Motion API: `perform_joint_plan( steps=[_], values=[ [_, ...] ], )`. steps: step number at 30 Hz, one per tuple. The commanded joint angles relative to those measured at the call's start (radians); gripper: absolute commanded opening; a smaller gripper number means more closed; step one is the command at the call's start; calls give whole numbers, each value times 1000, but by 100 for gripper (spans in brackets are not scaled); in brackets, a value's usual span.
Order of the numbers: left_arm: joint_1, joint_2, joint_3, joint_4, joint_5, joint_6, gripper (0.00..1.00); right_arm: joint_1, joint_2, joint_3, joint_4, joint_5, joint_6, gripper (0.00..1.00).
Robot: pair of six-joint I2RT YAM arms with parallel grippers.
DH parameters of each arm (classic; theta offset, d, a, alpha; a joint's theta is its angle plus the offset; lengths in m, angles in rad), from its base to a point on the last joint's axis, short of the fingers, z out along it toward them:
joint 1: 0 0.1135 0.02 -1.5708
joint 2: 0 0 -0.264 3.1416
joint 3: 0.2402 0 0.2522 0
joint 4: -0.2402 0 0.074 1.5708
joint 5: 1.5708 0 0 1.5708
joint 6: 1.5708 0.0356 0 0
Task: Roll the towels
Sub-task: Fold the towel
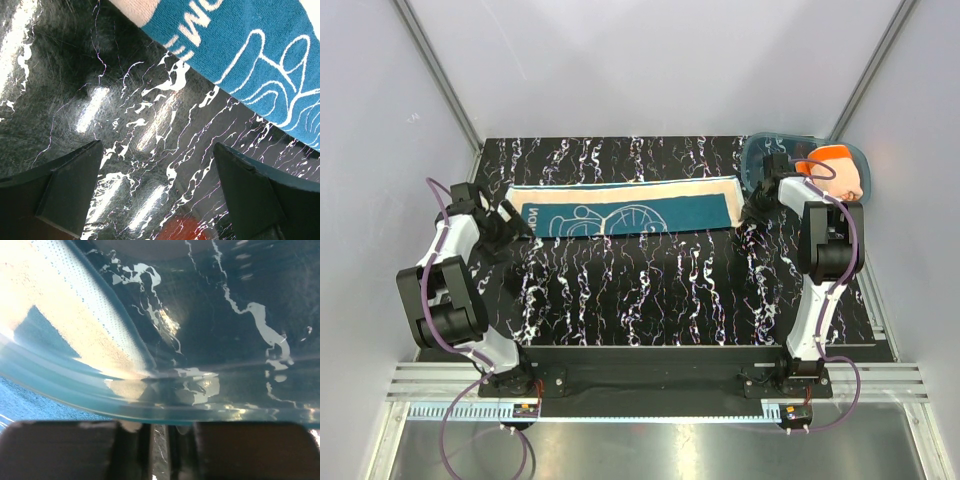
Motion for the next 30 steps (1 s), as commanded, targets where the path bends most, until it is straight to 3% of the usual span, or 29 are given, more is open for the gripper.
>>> perform_joint_plan(
  steps=[1, 5, 17, 30],
  values=[
    [1, 1, 44, 36, 10, -4, 99, 0, 36, 3, 27, 16, -6, 10],
    [3, -3, 41, 35, 11, -4, 99, 2, 19, -4, 20, 13, -10, 0],
    [3, -23, 32, 41, 39, -7, 99, 101, -102, 31, -84, 37, 5, 0],
    [6, -52, 15, 56, 80, -15, 99, 241, -65, 466, -315, 137, 16, 0]
  ],
)
